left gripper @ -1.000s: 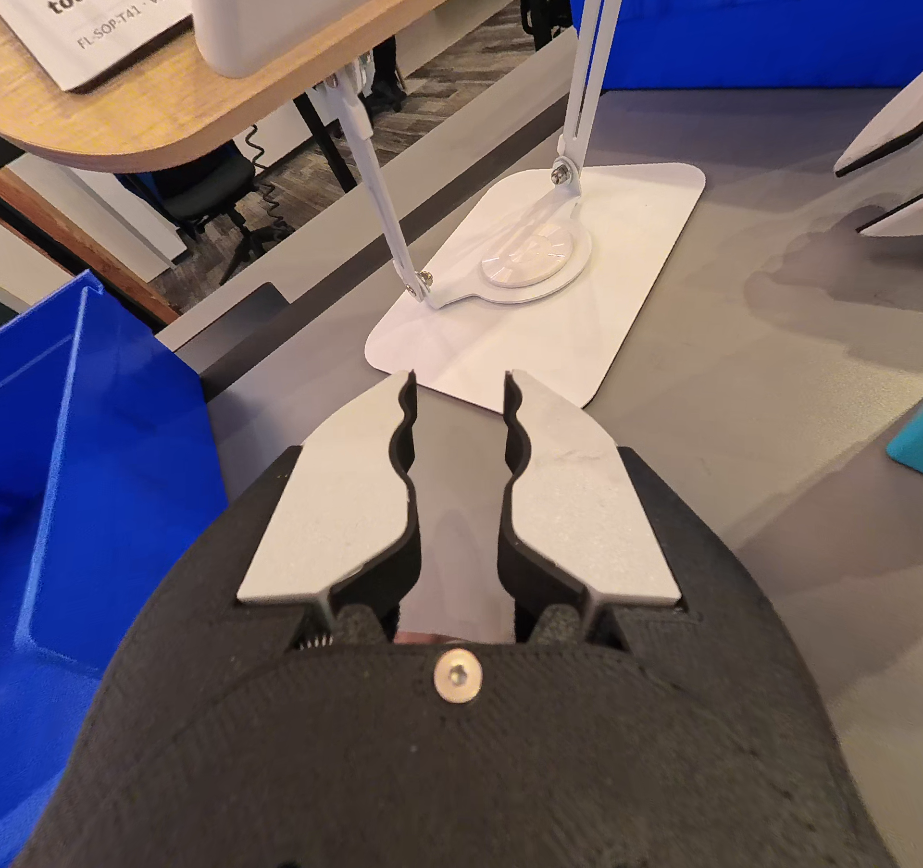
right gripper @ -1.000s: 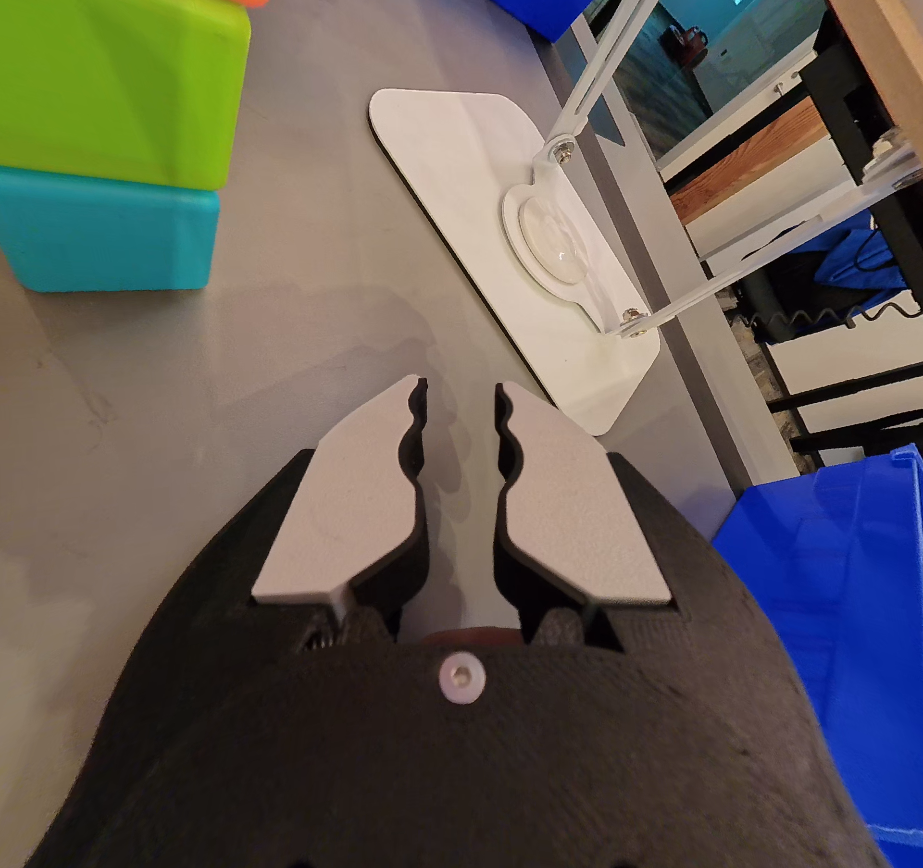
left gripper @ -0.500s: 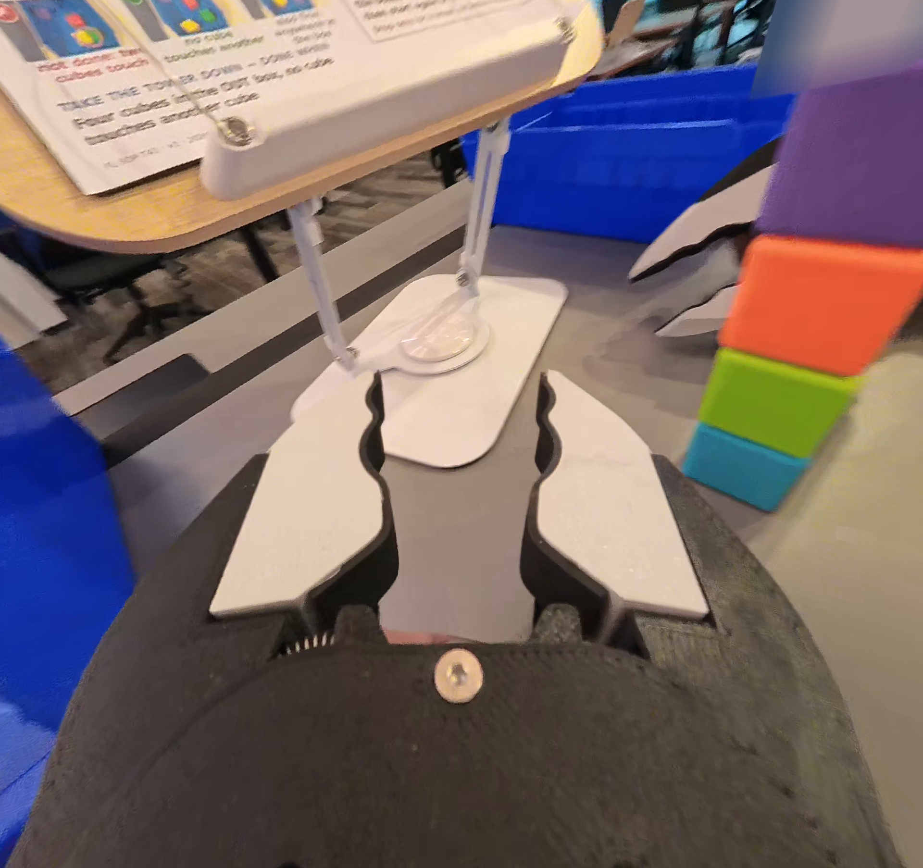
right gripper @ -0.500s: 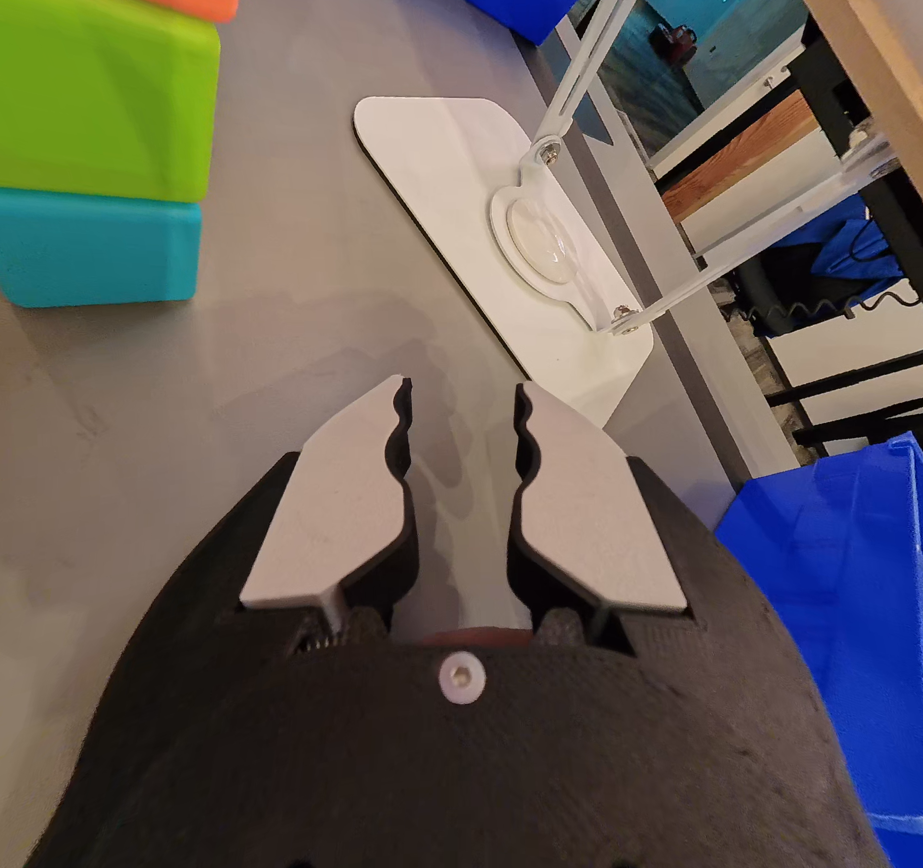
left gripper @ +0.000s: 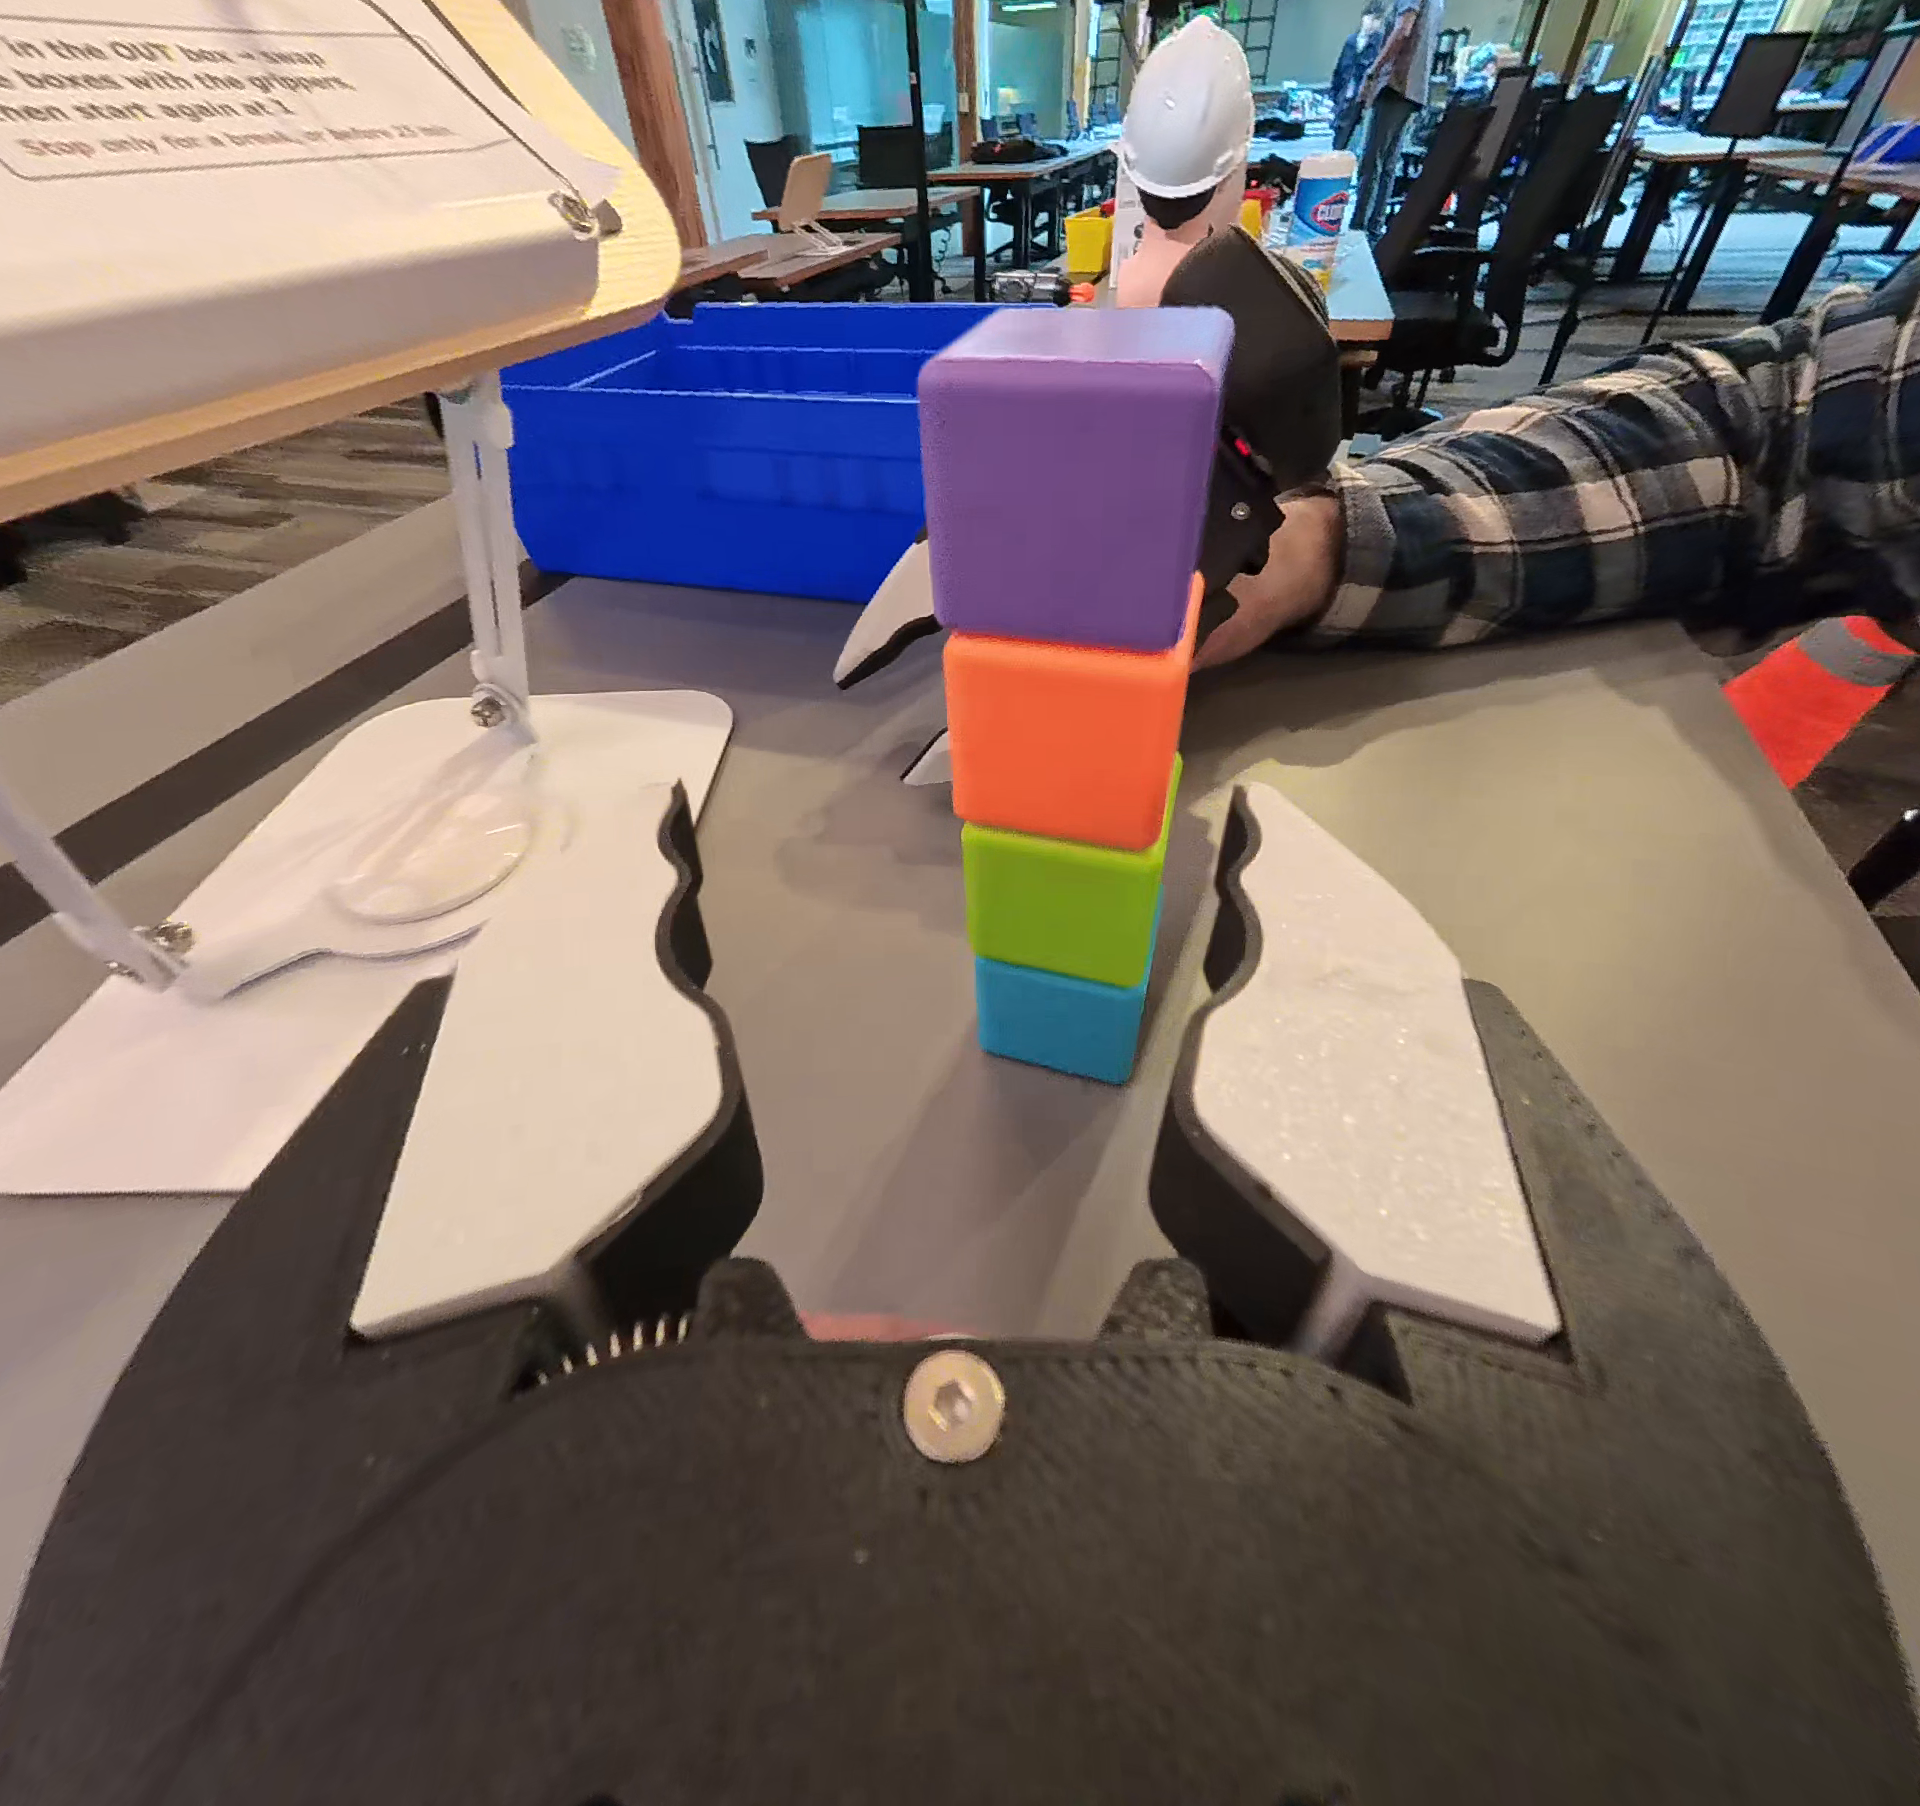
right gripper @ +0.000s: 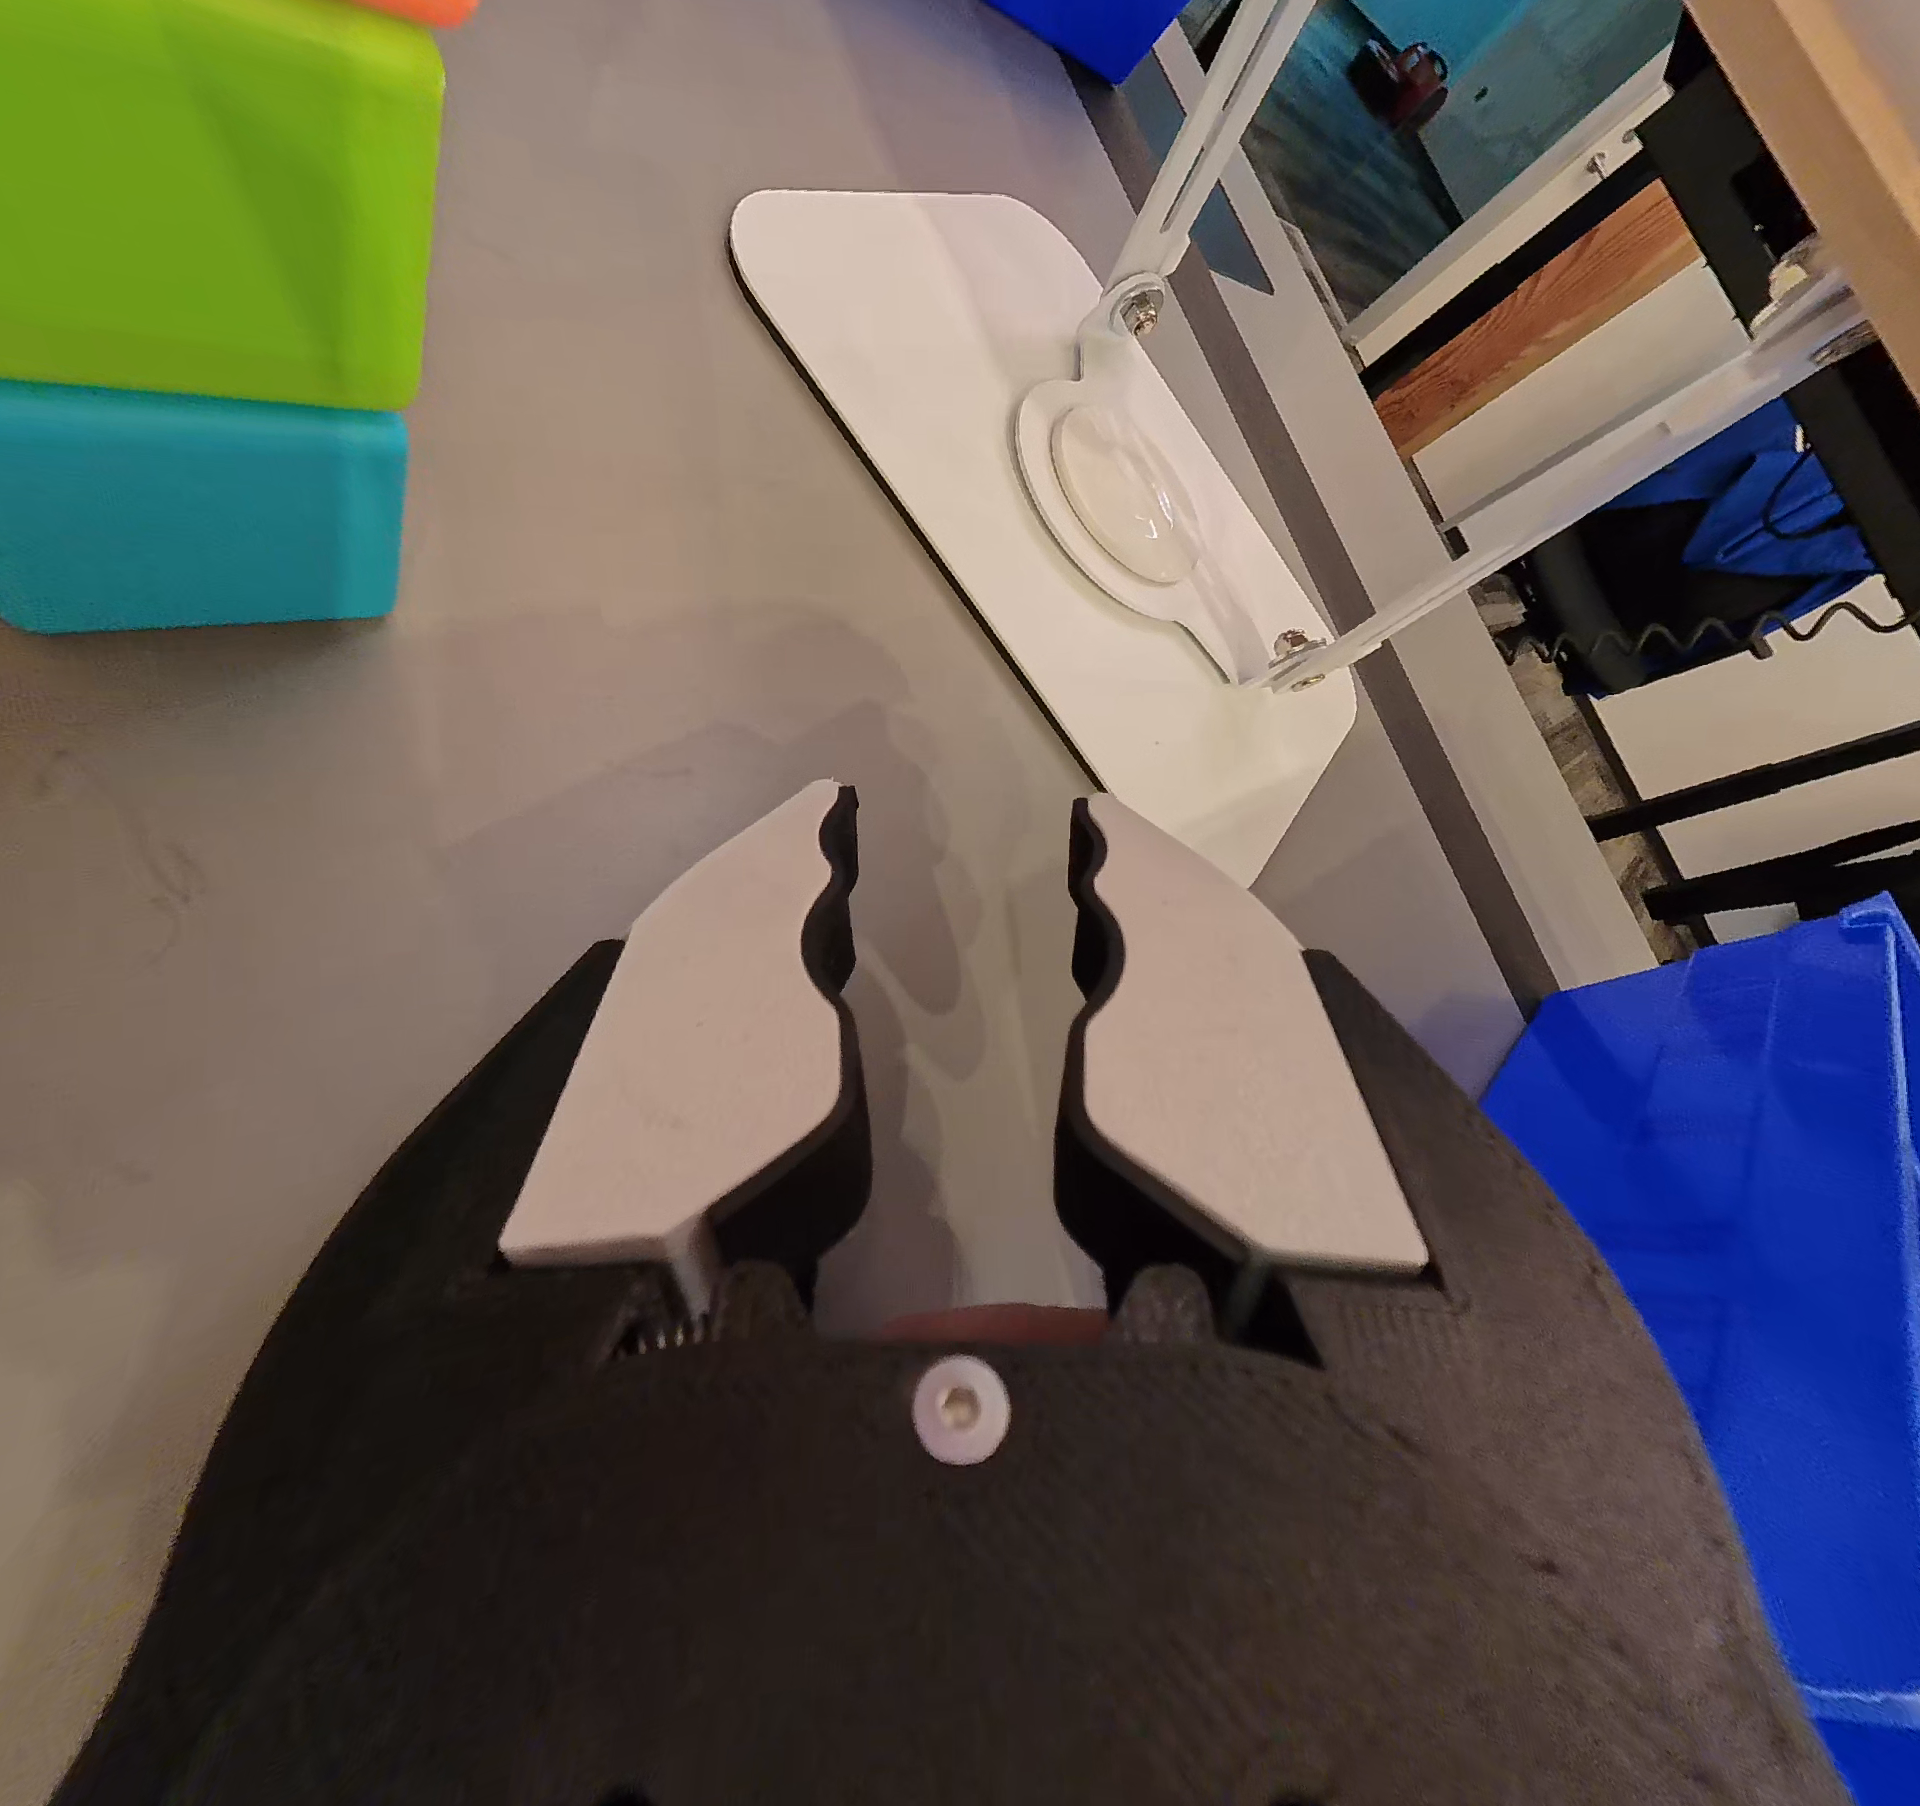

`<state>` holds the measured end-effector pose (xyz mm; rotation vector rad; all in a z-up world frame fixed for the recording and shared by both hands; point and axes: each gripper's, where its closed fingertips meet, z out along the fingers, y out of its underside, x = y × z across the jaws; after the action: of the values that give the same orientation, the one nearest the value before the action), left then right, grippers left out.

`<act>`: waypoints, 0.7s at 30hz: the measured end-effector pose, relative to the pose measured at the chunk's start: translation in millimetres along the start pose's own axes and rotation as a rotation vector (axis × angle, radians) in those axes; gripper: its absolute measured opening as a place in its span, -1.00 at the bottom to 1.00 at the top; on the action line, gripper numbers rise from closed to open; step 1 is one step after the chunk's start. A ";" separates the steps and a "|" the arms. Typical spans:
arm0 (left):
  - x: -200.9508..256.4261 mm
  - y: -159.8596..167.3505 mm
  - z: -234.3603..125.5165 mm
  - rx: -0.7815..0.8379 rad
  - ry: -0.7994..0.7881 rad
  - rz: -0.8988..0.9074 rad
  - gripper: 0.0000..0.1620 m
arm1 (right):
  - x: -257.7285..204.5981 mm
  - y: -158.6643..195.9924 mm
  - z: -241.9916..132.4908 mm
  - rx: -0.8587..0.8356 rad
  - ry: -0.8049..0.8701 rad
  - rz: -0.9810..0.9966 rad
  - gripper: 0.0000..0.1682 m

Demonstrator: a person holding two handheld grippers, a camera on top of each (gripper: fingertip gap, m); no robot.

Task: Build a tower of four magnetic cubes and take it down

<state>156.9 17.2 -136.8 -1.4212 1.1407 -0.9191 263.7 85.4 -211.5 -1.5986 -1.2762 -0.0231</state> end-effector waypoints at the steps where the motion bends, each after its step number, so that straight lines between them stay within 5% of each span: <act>1: 0.5 0.4 2.1 -0.003 0.001 -0.005 0.15 | 0.0 0.1 0.1 0.000 0.000 0.001 -0.53; 15: 20.3 -7.1 28.4 0.062 0.089 -0.093 -0.09 | -0.3 -0.1 0.4 -0.001 -0.002 -0.003 -0.55; 18: 22.2 -8.2 30.2 0.067 0.095 -0.076 -0.35 | -0.1 -0.4 0.5 0.001 -0.001 -0.002 -0.55; 21: 22.2 -8.5 31.3 0.072 0.097 -0.082 -0.39 | 1.2 -5.9 -2.3 0.032 -0.006 0.023 -0.50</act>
<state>193.7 3.7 -134.4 -1.3857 1.1157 -1.0868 261.2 83.9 -205.8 -1.5869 -1.2563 0.0163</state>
